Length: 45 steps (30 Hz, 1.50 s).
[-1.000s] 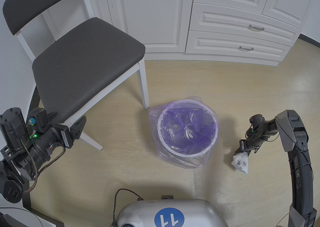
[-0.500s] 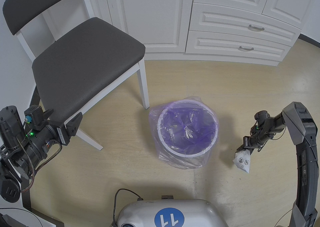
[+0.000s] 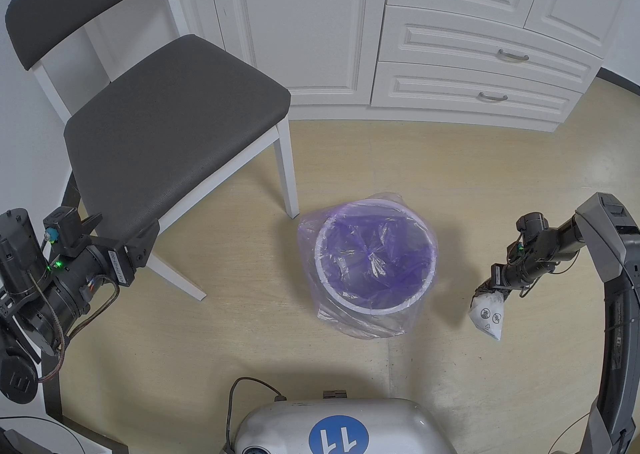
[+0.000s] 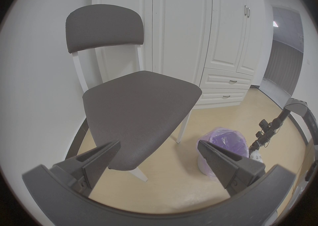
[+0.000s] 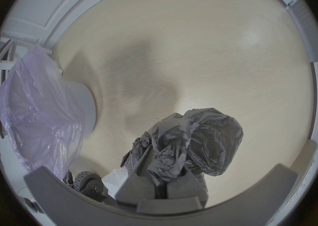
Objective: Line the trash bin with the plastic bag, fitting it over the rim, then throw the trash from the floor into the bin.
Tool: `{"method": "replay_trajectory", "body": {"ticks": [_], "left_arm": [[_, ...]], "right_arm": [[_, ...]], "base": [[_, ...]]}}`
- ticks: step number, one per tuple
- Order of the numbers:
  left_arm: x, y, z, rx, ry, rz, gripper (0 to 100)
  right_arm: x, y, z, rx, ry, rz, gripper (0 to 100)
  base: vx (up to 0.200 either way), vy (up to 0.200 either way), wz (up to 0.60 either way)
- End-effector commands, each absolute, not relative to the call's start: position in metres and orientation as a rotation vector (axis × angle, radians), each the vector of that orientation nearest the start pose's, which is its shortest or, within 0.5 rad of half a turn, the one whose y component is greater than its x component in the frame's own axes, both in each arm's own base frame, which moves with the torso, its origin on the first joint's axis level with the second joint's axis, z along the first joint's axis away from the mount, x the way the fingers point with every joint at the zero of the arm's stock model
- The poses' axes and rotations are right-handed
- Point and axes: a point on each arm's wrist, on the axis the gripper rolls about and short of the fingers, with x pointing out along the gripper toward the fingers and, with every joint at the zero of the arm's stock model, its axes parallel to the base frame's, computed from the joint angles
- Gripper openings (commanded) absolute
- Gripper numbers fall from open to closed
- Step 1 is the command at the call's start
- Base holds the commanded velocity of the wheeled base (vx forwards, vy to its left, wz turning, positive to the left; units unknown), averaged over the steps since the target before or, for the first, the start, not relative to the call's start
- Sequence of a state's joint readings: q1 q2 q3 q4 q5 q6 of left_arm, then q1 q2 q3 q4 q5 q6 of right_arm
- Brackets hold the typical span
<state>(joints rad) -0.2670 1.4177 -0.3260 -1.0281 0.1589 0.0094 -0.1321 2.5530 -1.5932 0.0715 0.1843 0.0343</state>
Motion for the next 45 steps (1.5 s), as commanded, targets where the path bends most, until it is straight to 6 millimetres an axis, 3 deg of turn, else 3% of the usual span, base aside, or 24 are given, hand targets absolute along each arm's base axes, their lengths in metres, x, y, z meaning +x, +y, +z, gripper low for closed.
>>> {"method": "replay_trajectory", "body": {"ticks": [1,5,6,7,9,13,21,23,25,35,45], "left_arm": [[0.197,-0.049,0.171,0.023,0.056,-0.103,100],[0.197,-0.05,0.169,0.024,0.062,-0.105,100],[0.198,-0.05,0.169,0.024,0.062,-0.105,100],[0.198,-0.05,0.169,0.024,0.062,-0.105,100],[0.196,-0.049,0.171,0.023,0.055,-0.105,100],[0.192,-0.048,0.174,0.019,0.037,-0.104,100],[0.189,-0.048,0.176,0.05,0.025,-0.105,100],[0.189,-0.048,0.177,0.051,0.023,-0.105,100],[0.188,-0.047,0.177,0.054,0.018,-0.105,100],[0.188,-0.047,0.178,0.055,0.017,-0.103,100],[0.188,-0.047,0.179,0.053,0.014,-0.103,100]], "right_arm": [[0.46,-0.058,-0.004,0.189,0.989,0.03,0],[0.454,-0.058,0.016,0.187,0.96,0.029,0],[0.445,-0.062,0.032,0.189,0.94,0.02,0],[0.445,-0.062,0.032,0.189,0.94,0.02,0],[0.428,-0.066,0.059,0.196,0.91,0.025,0],[0.403,-0.069,0.089,0.211,0.876,0.048,0],[0.364,-0.06,0.13,0.158,0.72,0.068,0],[0.362,-0.06,0.131,0.154,0.715,0.069,0],[0.342,-0.055,0.149,0.094,0.666,0.093,0],[0.293,-0.04,0.189,0.032,0.566,0.122,0],[0.263,-0.033,0.198,0.032,0.539,0.124,0]], "base": [[0.0,0.0,0.0],[0.0,0.0,0.0],[0.0,0.0,0.0],[0.0,0.0,0.0],[0.0,0.0,0.0],[0.0,0.0,0.0],[0.0,0.0,0.0],[0.0,0.0,0.0],[0.0,0.0,0.0],[0.0,0.0,0.0],[0.0,0.0,0.0]]}}
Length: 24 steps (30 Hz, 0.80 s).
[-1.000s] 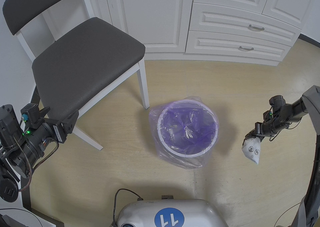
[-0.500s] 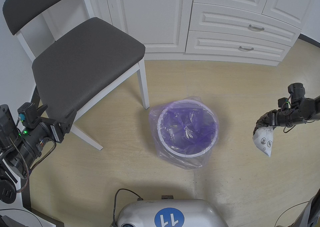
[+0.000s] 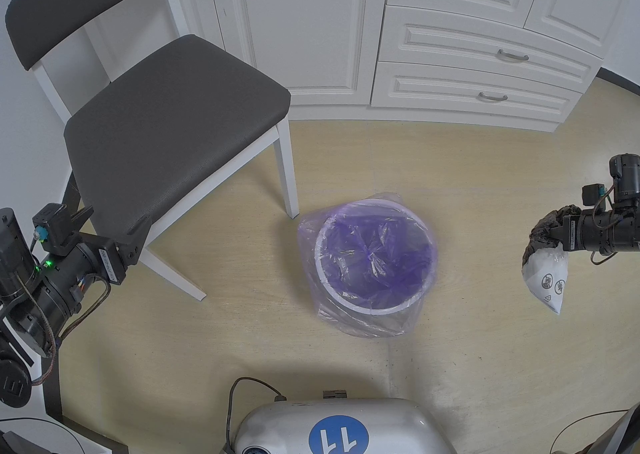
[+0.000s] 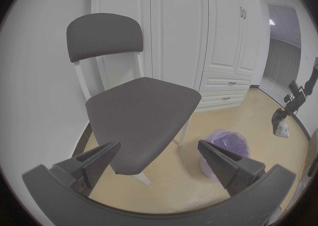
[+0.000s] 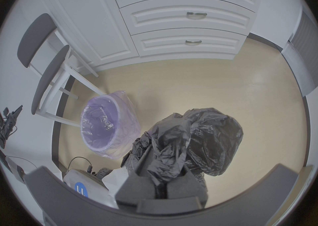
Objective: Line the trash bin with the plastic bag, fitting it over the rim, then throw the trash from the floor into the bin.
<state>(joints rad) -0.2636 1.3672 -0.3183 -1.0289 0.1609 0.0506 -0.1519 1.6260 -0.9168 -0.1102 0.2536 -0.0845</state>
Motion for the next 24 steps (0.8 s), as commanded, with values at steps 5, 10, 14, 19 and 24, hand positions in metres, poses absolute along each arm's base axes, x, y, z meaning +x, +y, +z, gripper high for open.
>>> {"method": "replay_trajectory", "body": {"ticks": [5,10,14,19,24], "left_arm": [[0.188,-0.046,0.183,0.049,-0.004,-0.1,100],[0.187,-0.047,0.185,0.047,-0.013,-0.101,100],[0.187,-0.046,0.185,0.048,-0.013,-0.101,100],[0.181,-0.045,0.189,0.042,-0.037,-0.1,100],[0.178,-0.045,0.193,0.038,-0.055,-0.103,100]], "right_arm": [[0.242,-0.027,0.2,0.039,0.525,0.13,0],[0.235,-0.01,0.204,0.069,0.44,0.17,0],[0.229,0.002,0.204,0.062,0.396,0.192,0],[0.208,0.026,0.205,0.017,0.345,0.214,0],[0.185,0.034,0.209,0.002,0.305,0.228,0]], "base": [[0.0,0.0,0.0],[0.0,0.0,0.0],[0.0,0.0,0.0],[0.0,0.0,0.0],[0.0,0.0,0.0]]}}
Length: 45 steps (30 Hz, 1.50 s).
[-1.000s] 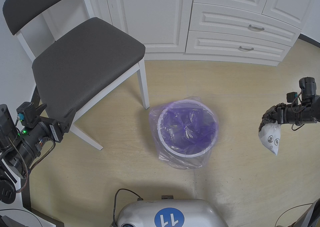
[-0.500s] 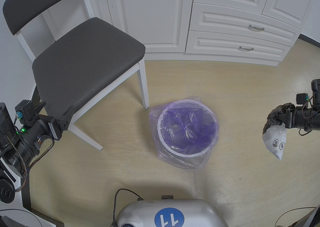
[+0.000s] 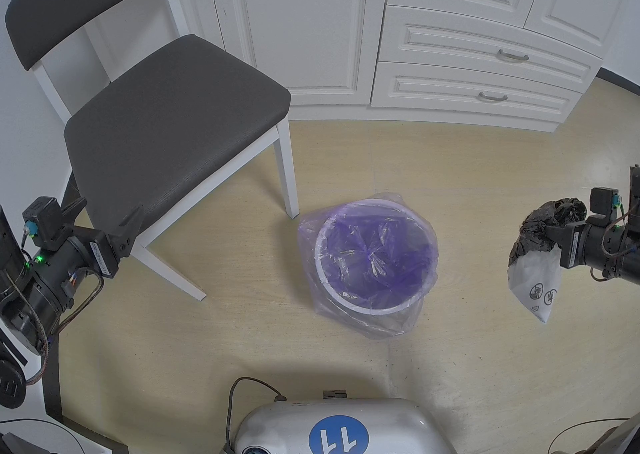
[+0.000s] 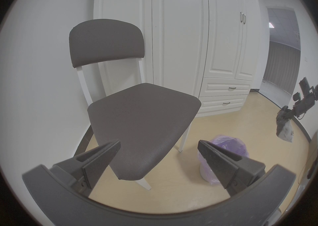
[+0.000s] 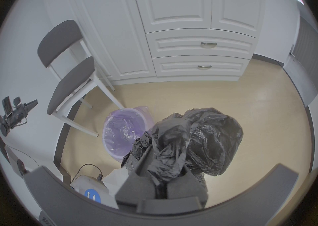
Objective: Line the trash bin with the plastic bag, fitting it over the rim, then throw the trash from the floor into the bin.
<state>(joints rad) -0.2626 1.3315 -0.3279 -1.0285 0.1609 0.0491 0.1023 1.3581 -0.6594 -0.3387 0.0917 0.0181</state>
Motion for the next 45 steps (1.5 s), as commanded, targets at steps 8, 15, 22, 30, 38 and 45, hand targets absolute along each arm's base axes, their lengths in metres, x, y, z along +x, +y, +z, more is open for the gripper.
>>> {"method": "replay_trajectory", "body": {"ticks": [8,15,22,30,38,45], "left_arm": [[0.174,-0.044,0.197,0.033,-0.078,-0.109,100],[0.174,-0.044,0.198,0.033,-0.082,-0.108,100],[0.174,-0.045,0.199,0.036,-0.085,-0.11,100],[0.174,-0.046,0.199,0.035,-0.087,-0.116,100],[0.175,-0.046,0.198,0.058,-0.081,-0.114,100],[0.178,-0.047,0.196,0.059,-0.069,-0.114,100]], "right_arm": [[0.169,0.054,0.203,-0.016,0.312,0.304,0],[0.173,0.081,0.193,-0.009,0.336,0.315,0],[0.18,0.092,0.181,0.0,0.279,0.339,0],[0.189,0.117,0.168,0.009,0.198,0.345,0],[0.206,0.144,0.153,0.043,0.112,0.3,0],[0.221,0.158,0.138,0.077,0.047,0.299,0]], "base": [[0.0,0.0,0.0],[0.0,0.0,0.0],[0.0,0.0,0.0],[0.0,0.0,0.0],[0.0,0.0,0.0],[0.0,0.0,0.0]]}}
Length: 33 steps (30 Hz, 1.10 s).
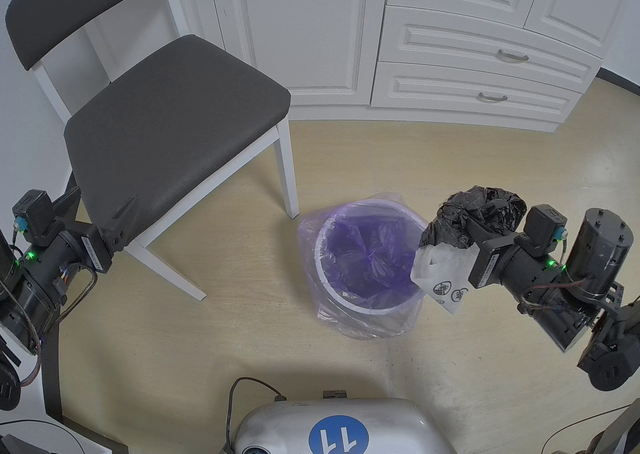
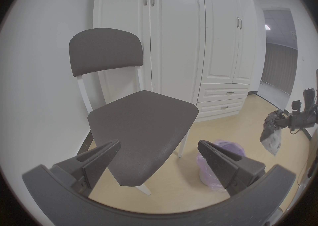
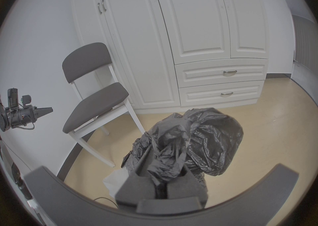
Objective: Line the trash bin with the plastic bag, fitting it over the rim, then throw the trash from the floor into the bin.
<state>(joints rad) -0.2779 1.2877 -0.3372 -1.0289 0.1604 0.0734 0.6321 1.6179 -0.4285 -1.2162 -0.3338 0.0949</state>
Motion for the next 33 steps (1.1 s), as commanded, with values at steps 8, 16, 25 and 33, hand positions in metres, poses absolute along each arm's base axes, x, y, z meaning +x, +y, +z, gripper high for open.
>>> {"method": "replay_trajectory", "body": {"ticks": [8,16,25,33], "left_arm": [[0.18,-0.048,0.193,0.062,-0.057,-0.115,100],[0.185,-0.047,0.19,0.066,-0.039,-0.109,100],[0.172,-0.032,0.195,0.06,-0.075,-0.034,100],[0.132,-0.021,0.186,0.051,-0.104,-0.002,100]], "right_arm": [[0.234,0.173,0.121,0.107,-0.011,0.312,0],[0.243,0.185,0.113,0.133,-0.038,0.328,0],[0.263,0.206,0.096,0.147,-0.026,0.341,0],[0.295,0.225,0.068,0.138,-0.018,0.335,0]], "base": [[0.0,0.0,0.0],[0.0,0.0,0.0],[0.0,0.0,0.0],[0.0,0.0,0.0]]}}
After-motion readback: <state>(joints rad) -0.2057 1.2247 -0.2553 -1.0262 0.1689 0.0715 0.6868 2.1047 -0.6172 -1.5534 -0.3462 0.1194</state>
